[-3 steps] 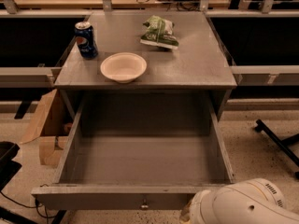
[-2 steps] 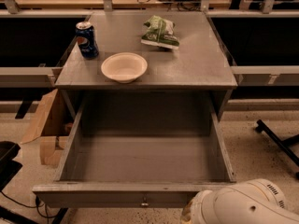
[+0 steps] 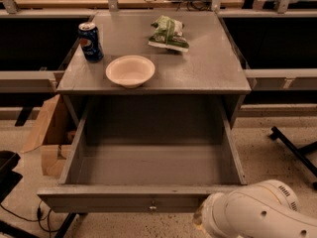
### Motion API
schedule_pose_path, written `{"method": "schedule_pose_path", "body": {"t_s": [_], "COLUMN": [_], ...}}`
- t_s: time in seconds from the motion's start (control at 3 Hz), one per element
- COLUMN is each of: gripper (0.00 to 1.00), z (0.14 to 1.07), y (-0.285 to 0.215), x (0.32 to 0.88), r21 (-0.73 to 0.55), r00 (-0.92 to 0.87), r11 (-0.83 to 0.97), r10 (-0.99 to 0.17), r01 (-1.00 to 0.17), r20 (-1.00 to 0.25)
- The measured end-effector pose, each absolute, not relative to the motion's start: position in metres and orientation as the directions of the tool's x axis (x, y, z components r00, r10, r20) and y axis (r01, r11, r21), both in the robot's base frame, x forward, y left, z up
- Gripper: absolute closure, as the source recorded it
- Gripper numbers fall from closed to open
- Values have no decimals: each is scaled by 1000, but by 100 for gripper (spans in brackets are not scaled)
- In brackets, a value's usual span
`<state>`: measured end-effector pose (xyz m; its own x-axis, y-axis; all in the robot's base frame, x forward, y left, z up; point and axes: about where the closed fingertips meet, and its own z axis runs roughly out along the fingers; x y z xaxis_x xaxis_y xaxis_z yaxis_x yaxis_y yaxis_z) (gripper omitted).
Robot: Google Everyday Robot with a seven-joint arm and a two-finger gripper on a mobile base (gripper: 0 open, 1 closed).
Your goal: Close top drawer
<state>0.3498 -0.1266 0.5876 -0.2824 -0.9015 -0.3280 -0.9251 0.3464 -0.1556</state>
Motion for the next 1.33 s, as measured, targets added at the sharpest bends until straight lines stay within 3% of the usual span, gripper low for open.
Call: {"method": "schedule_pose_path", "body": {"t_s": [1.33], "gripper": [100], "z": [609], "y": [-144], "x": [416], "r21": [-276], "r00": [-241], "r11": [331], "r10": [-918], "r01": [-902], "r20": [-314]}}
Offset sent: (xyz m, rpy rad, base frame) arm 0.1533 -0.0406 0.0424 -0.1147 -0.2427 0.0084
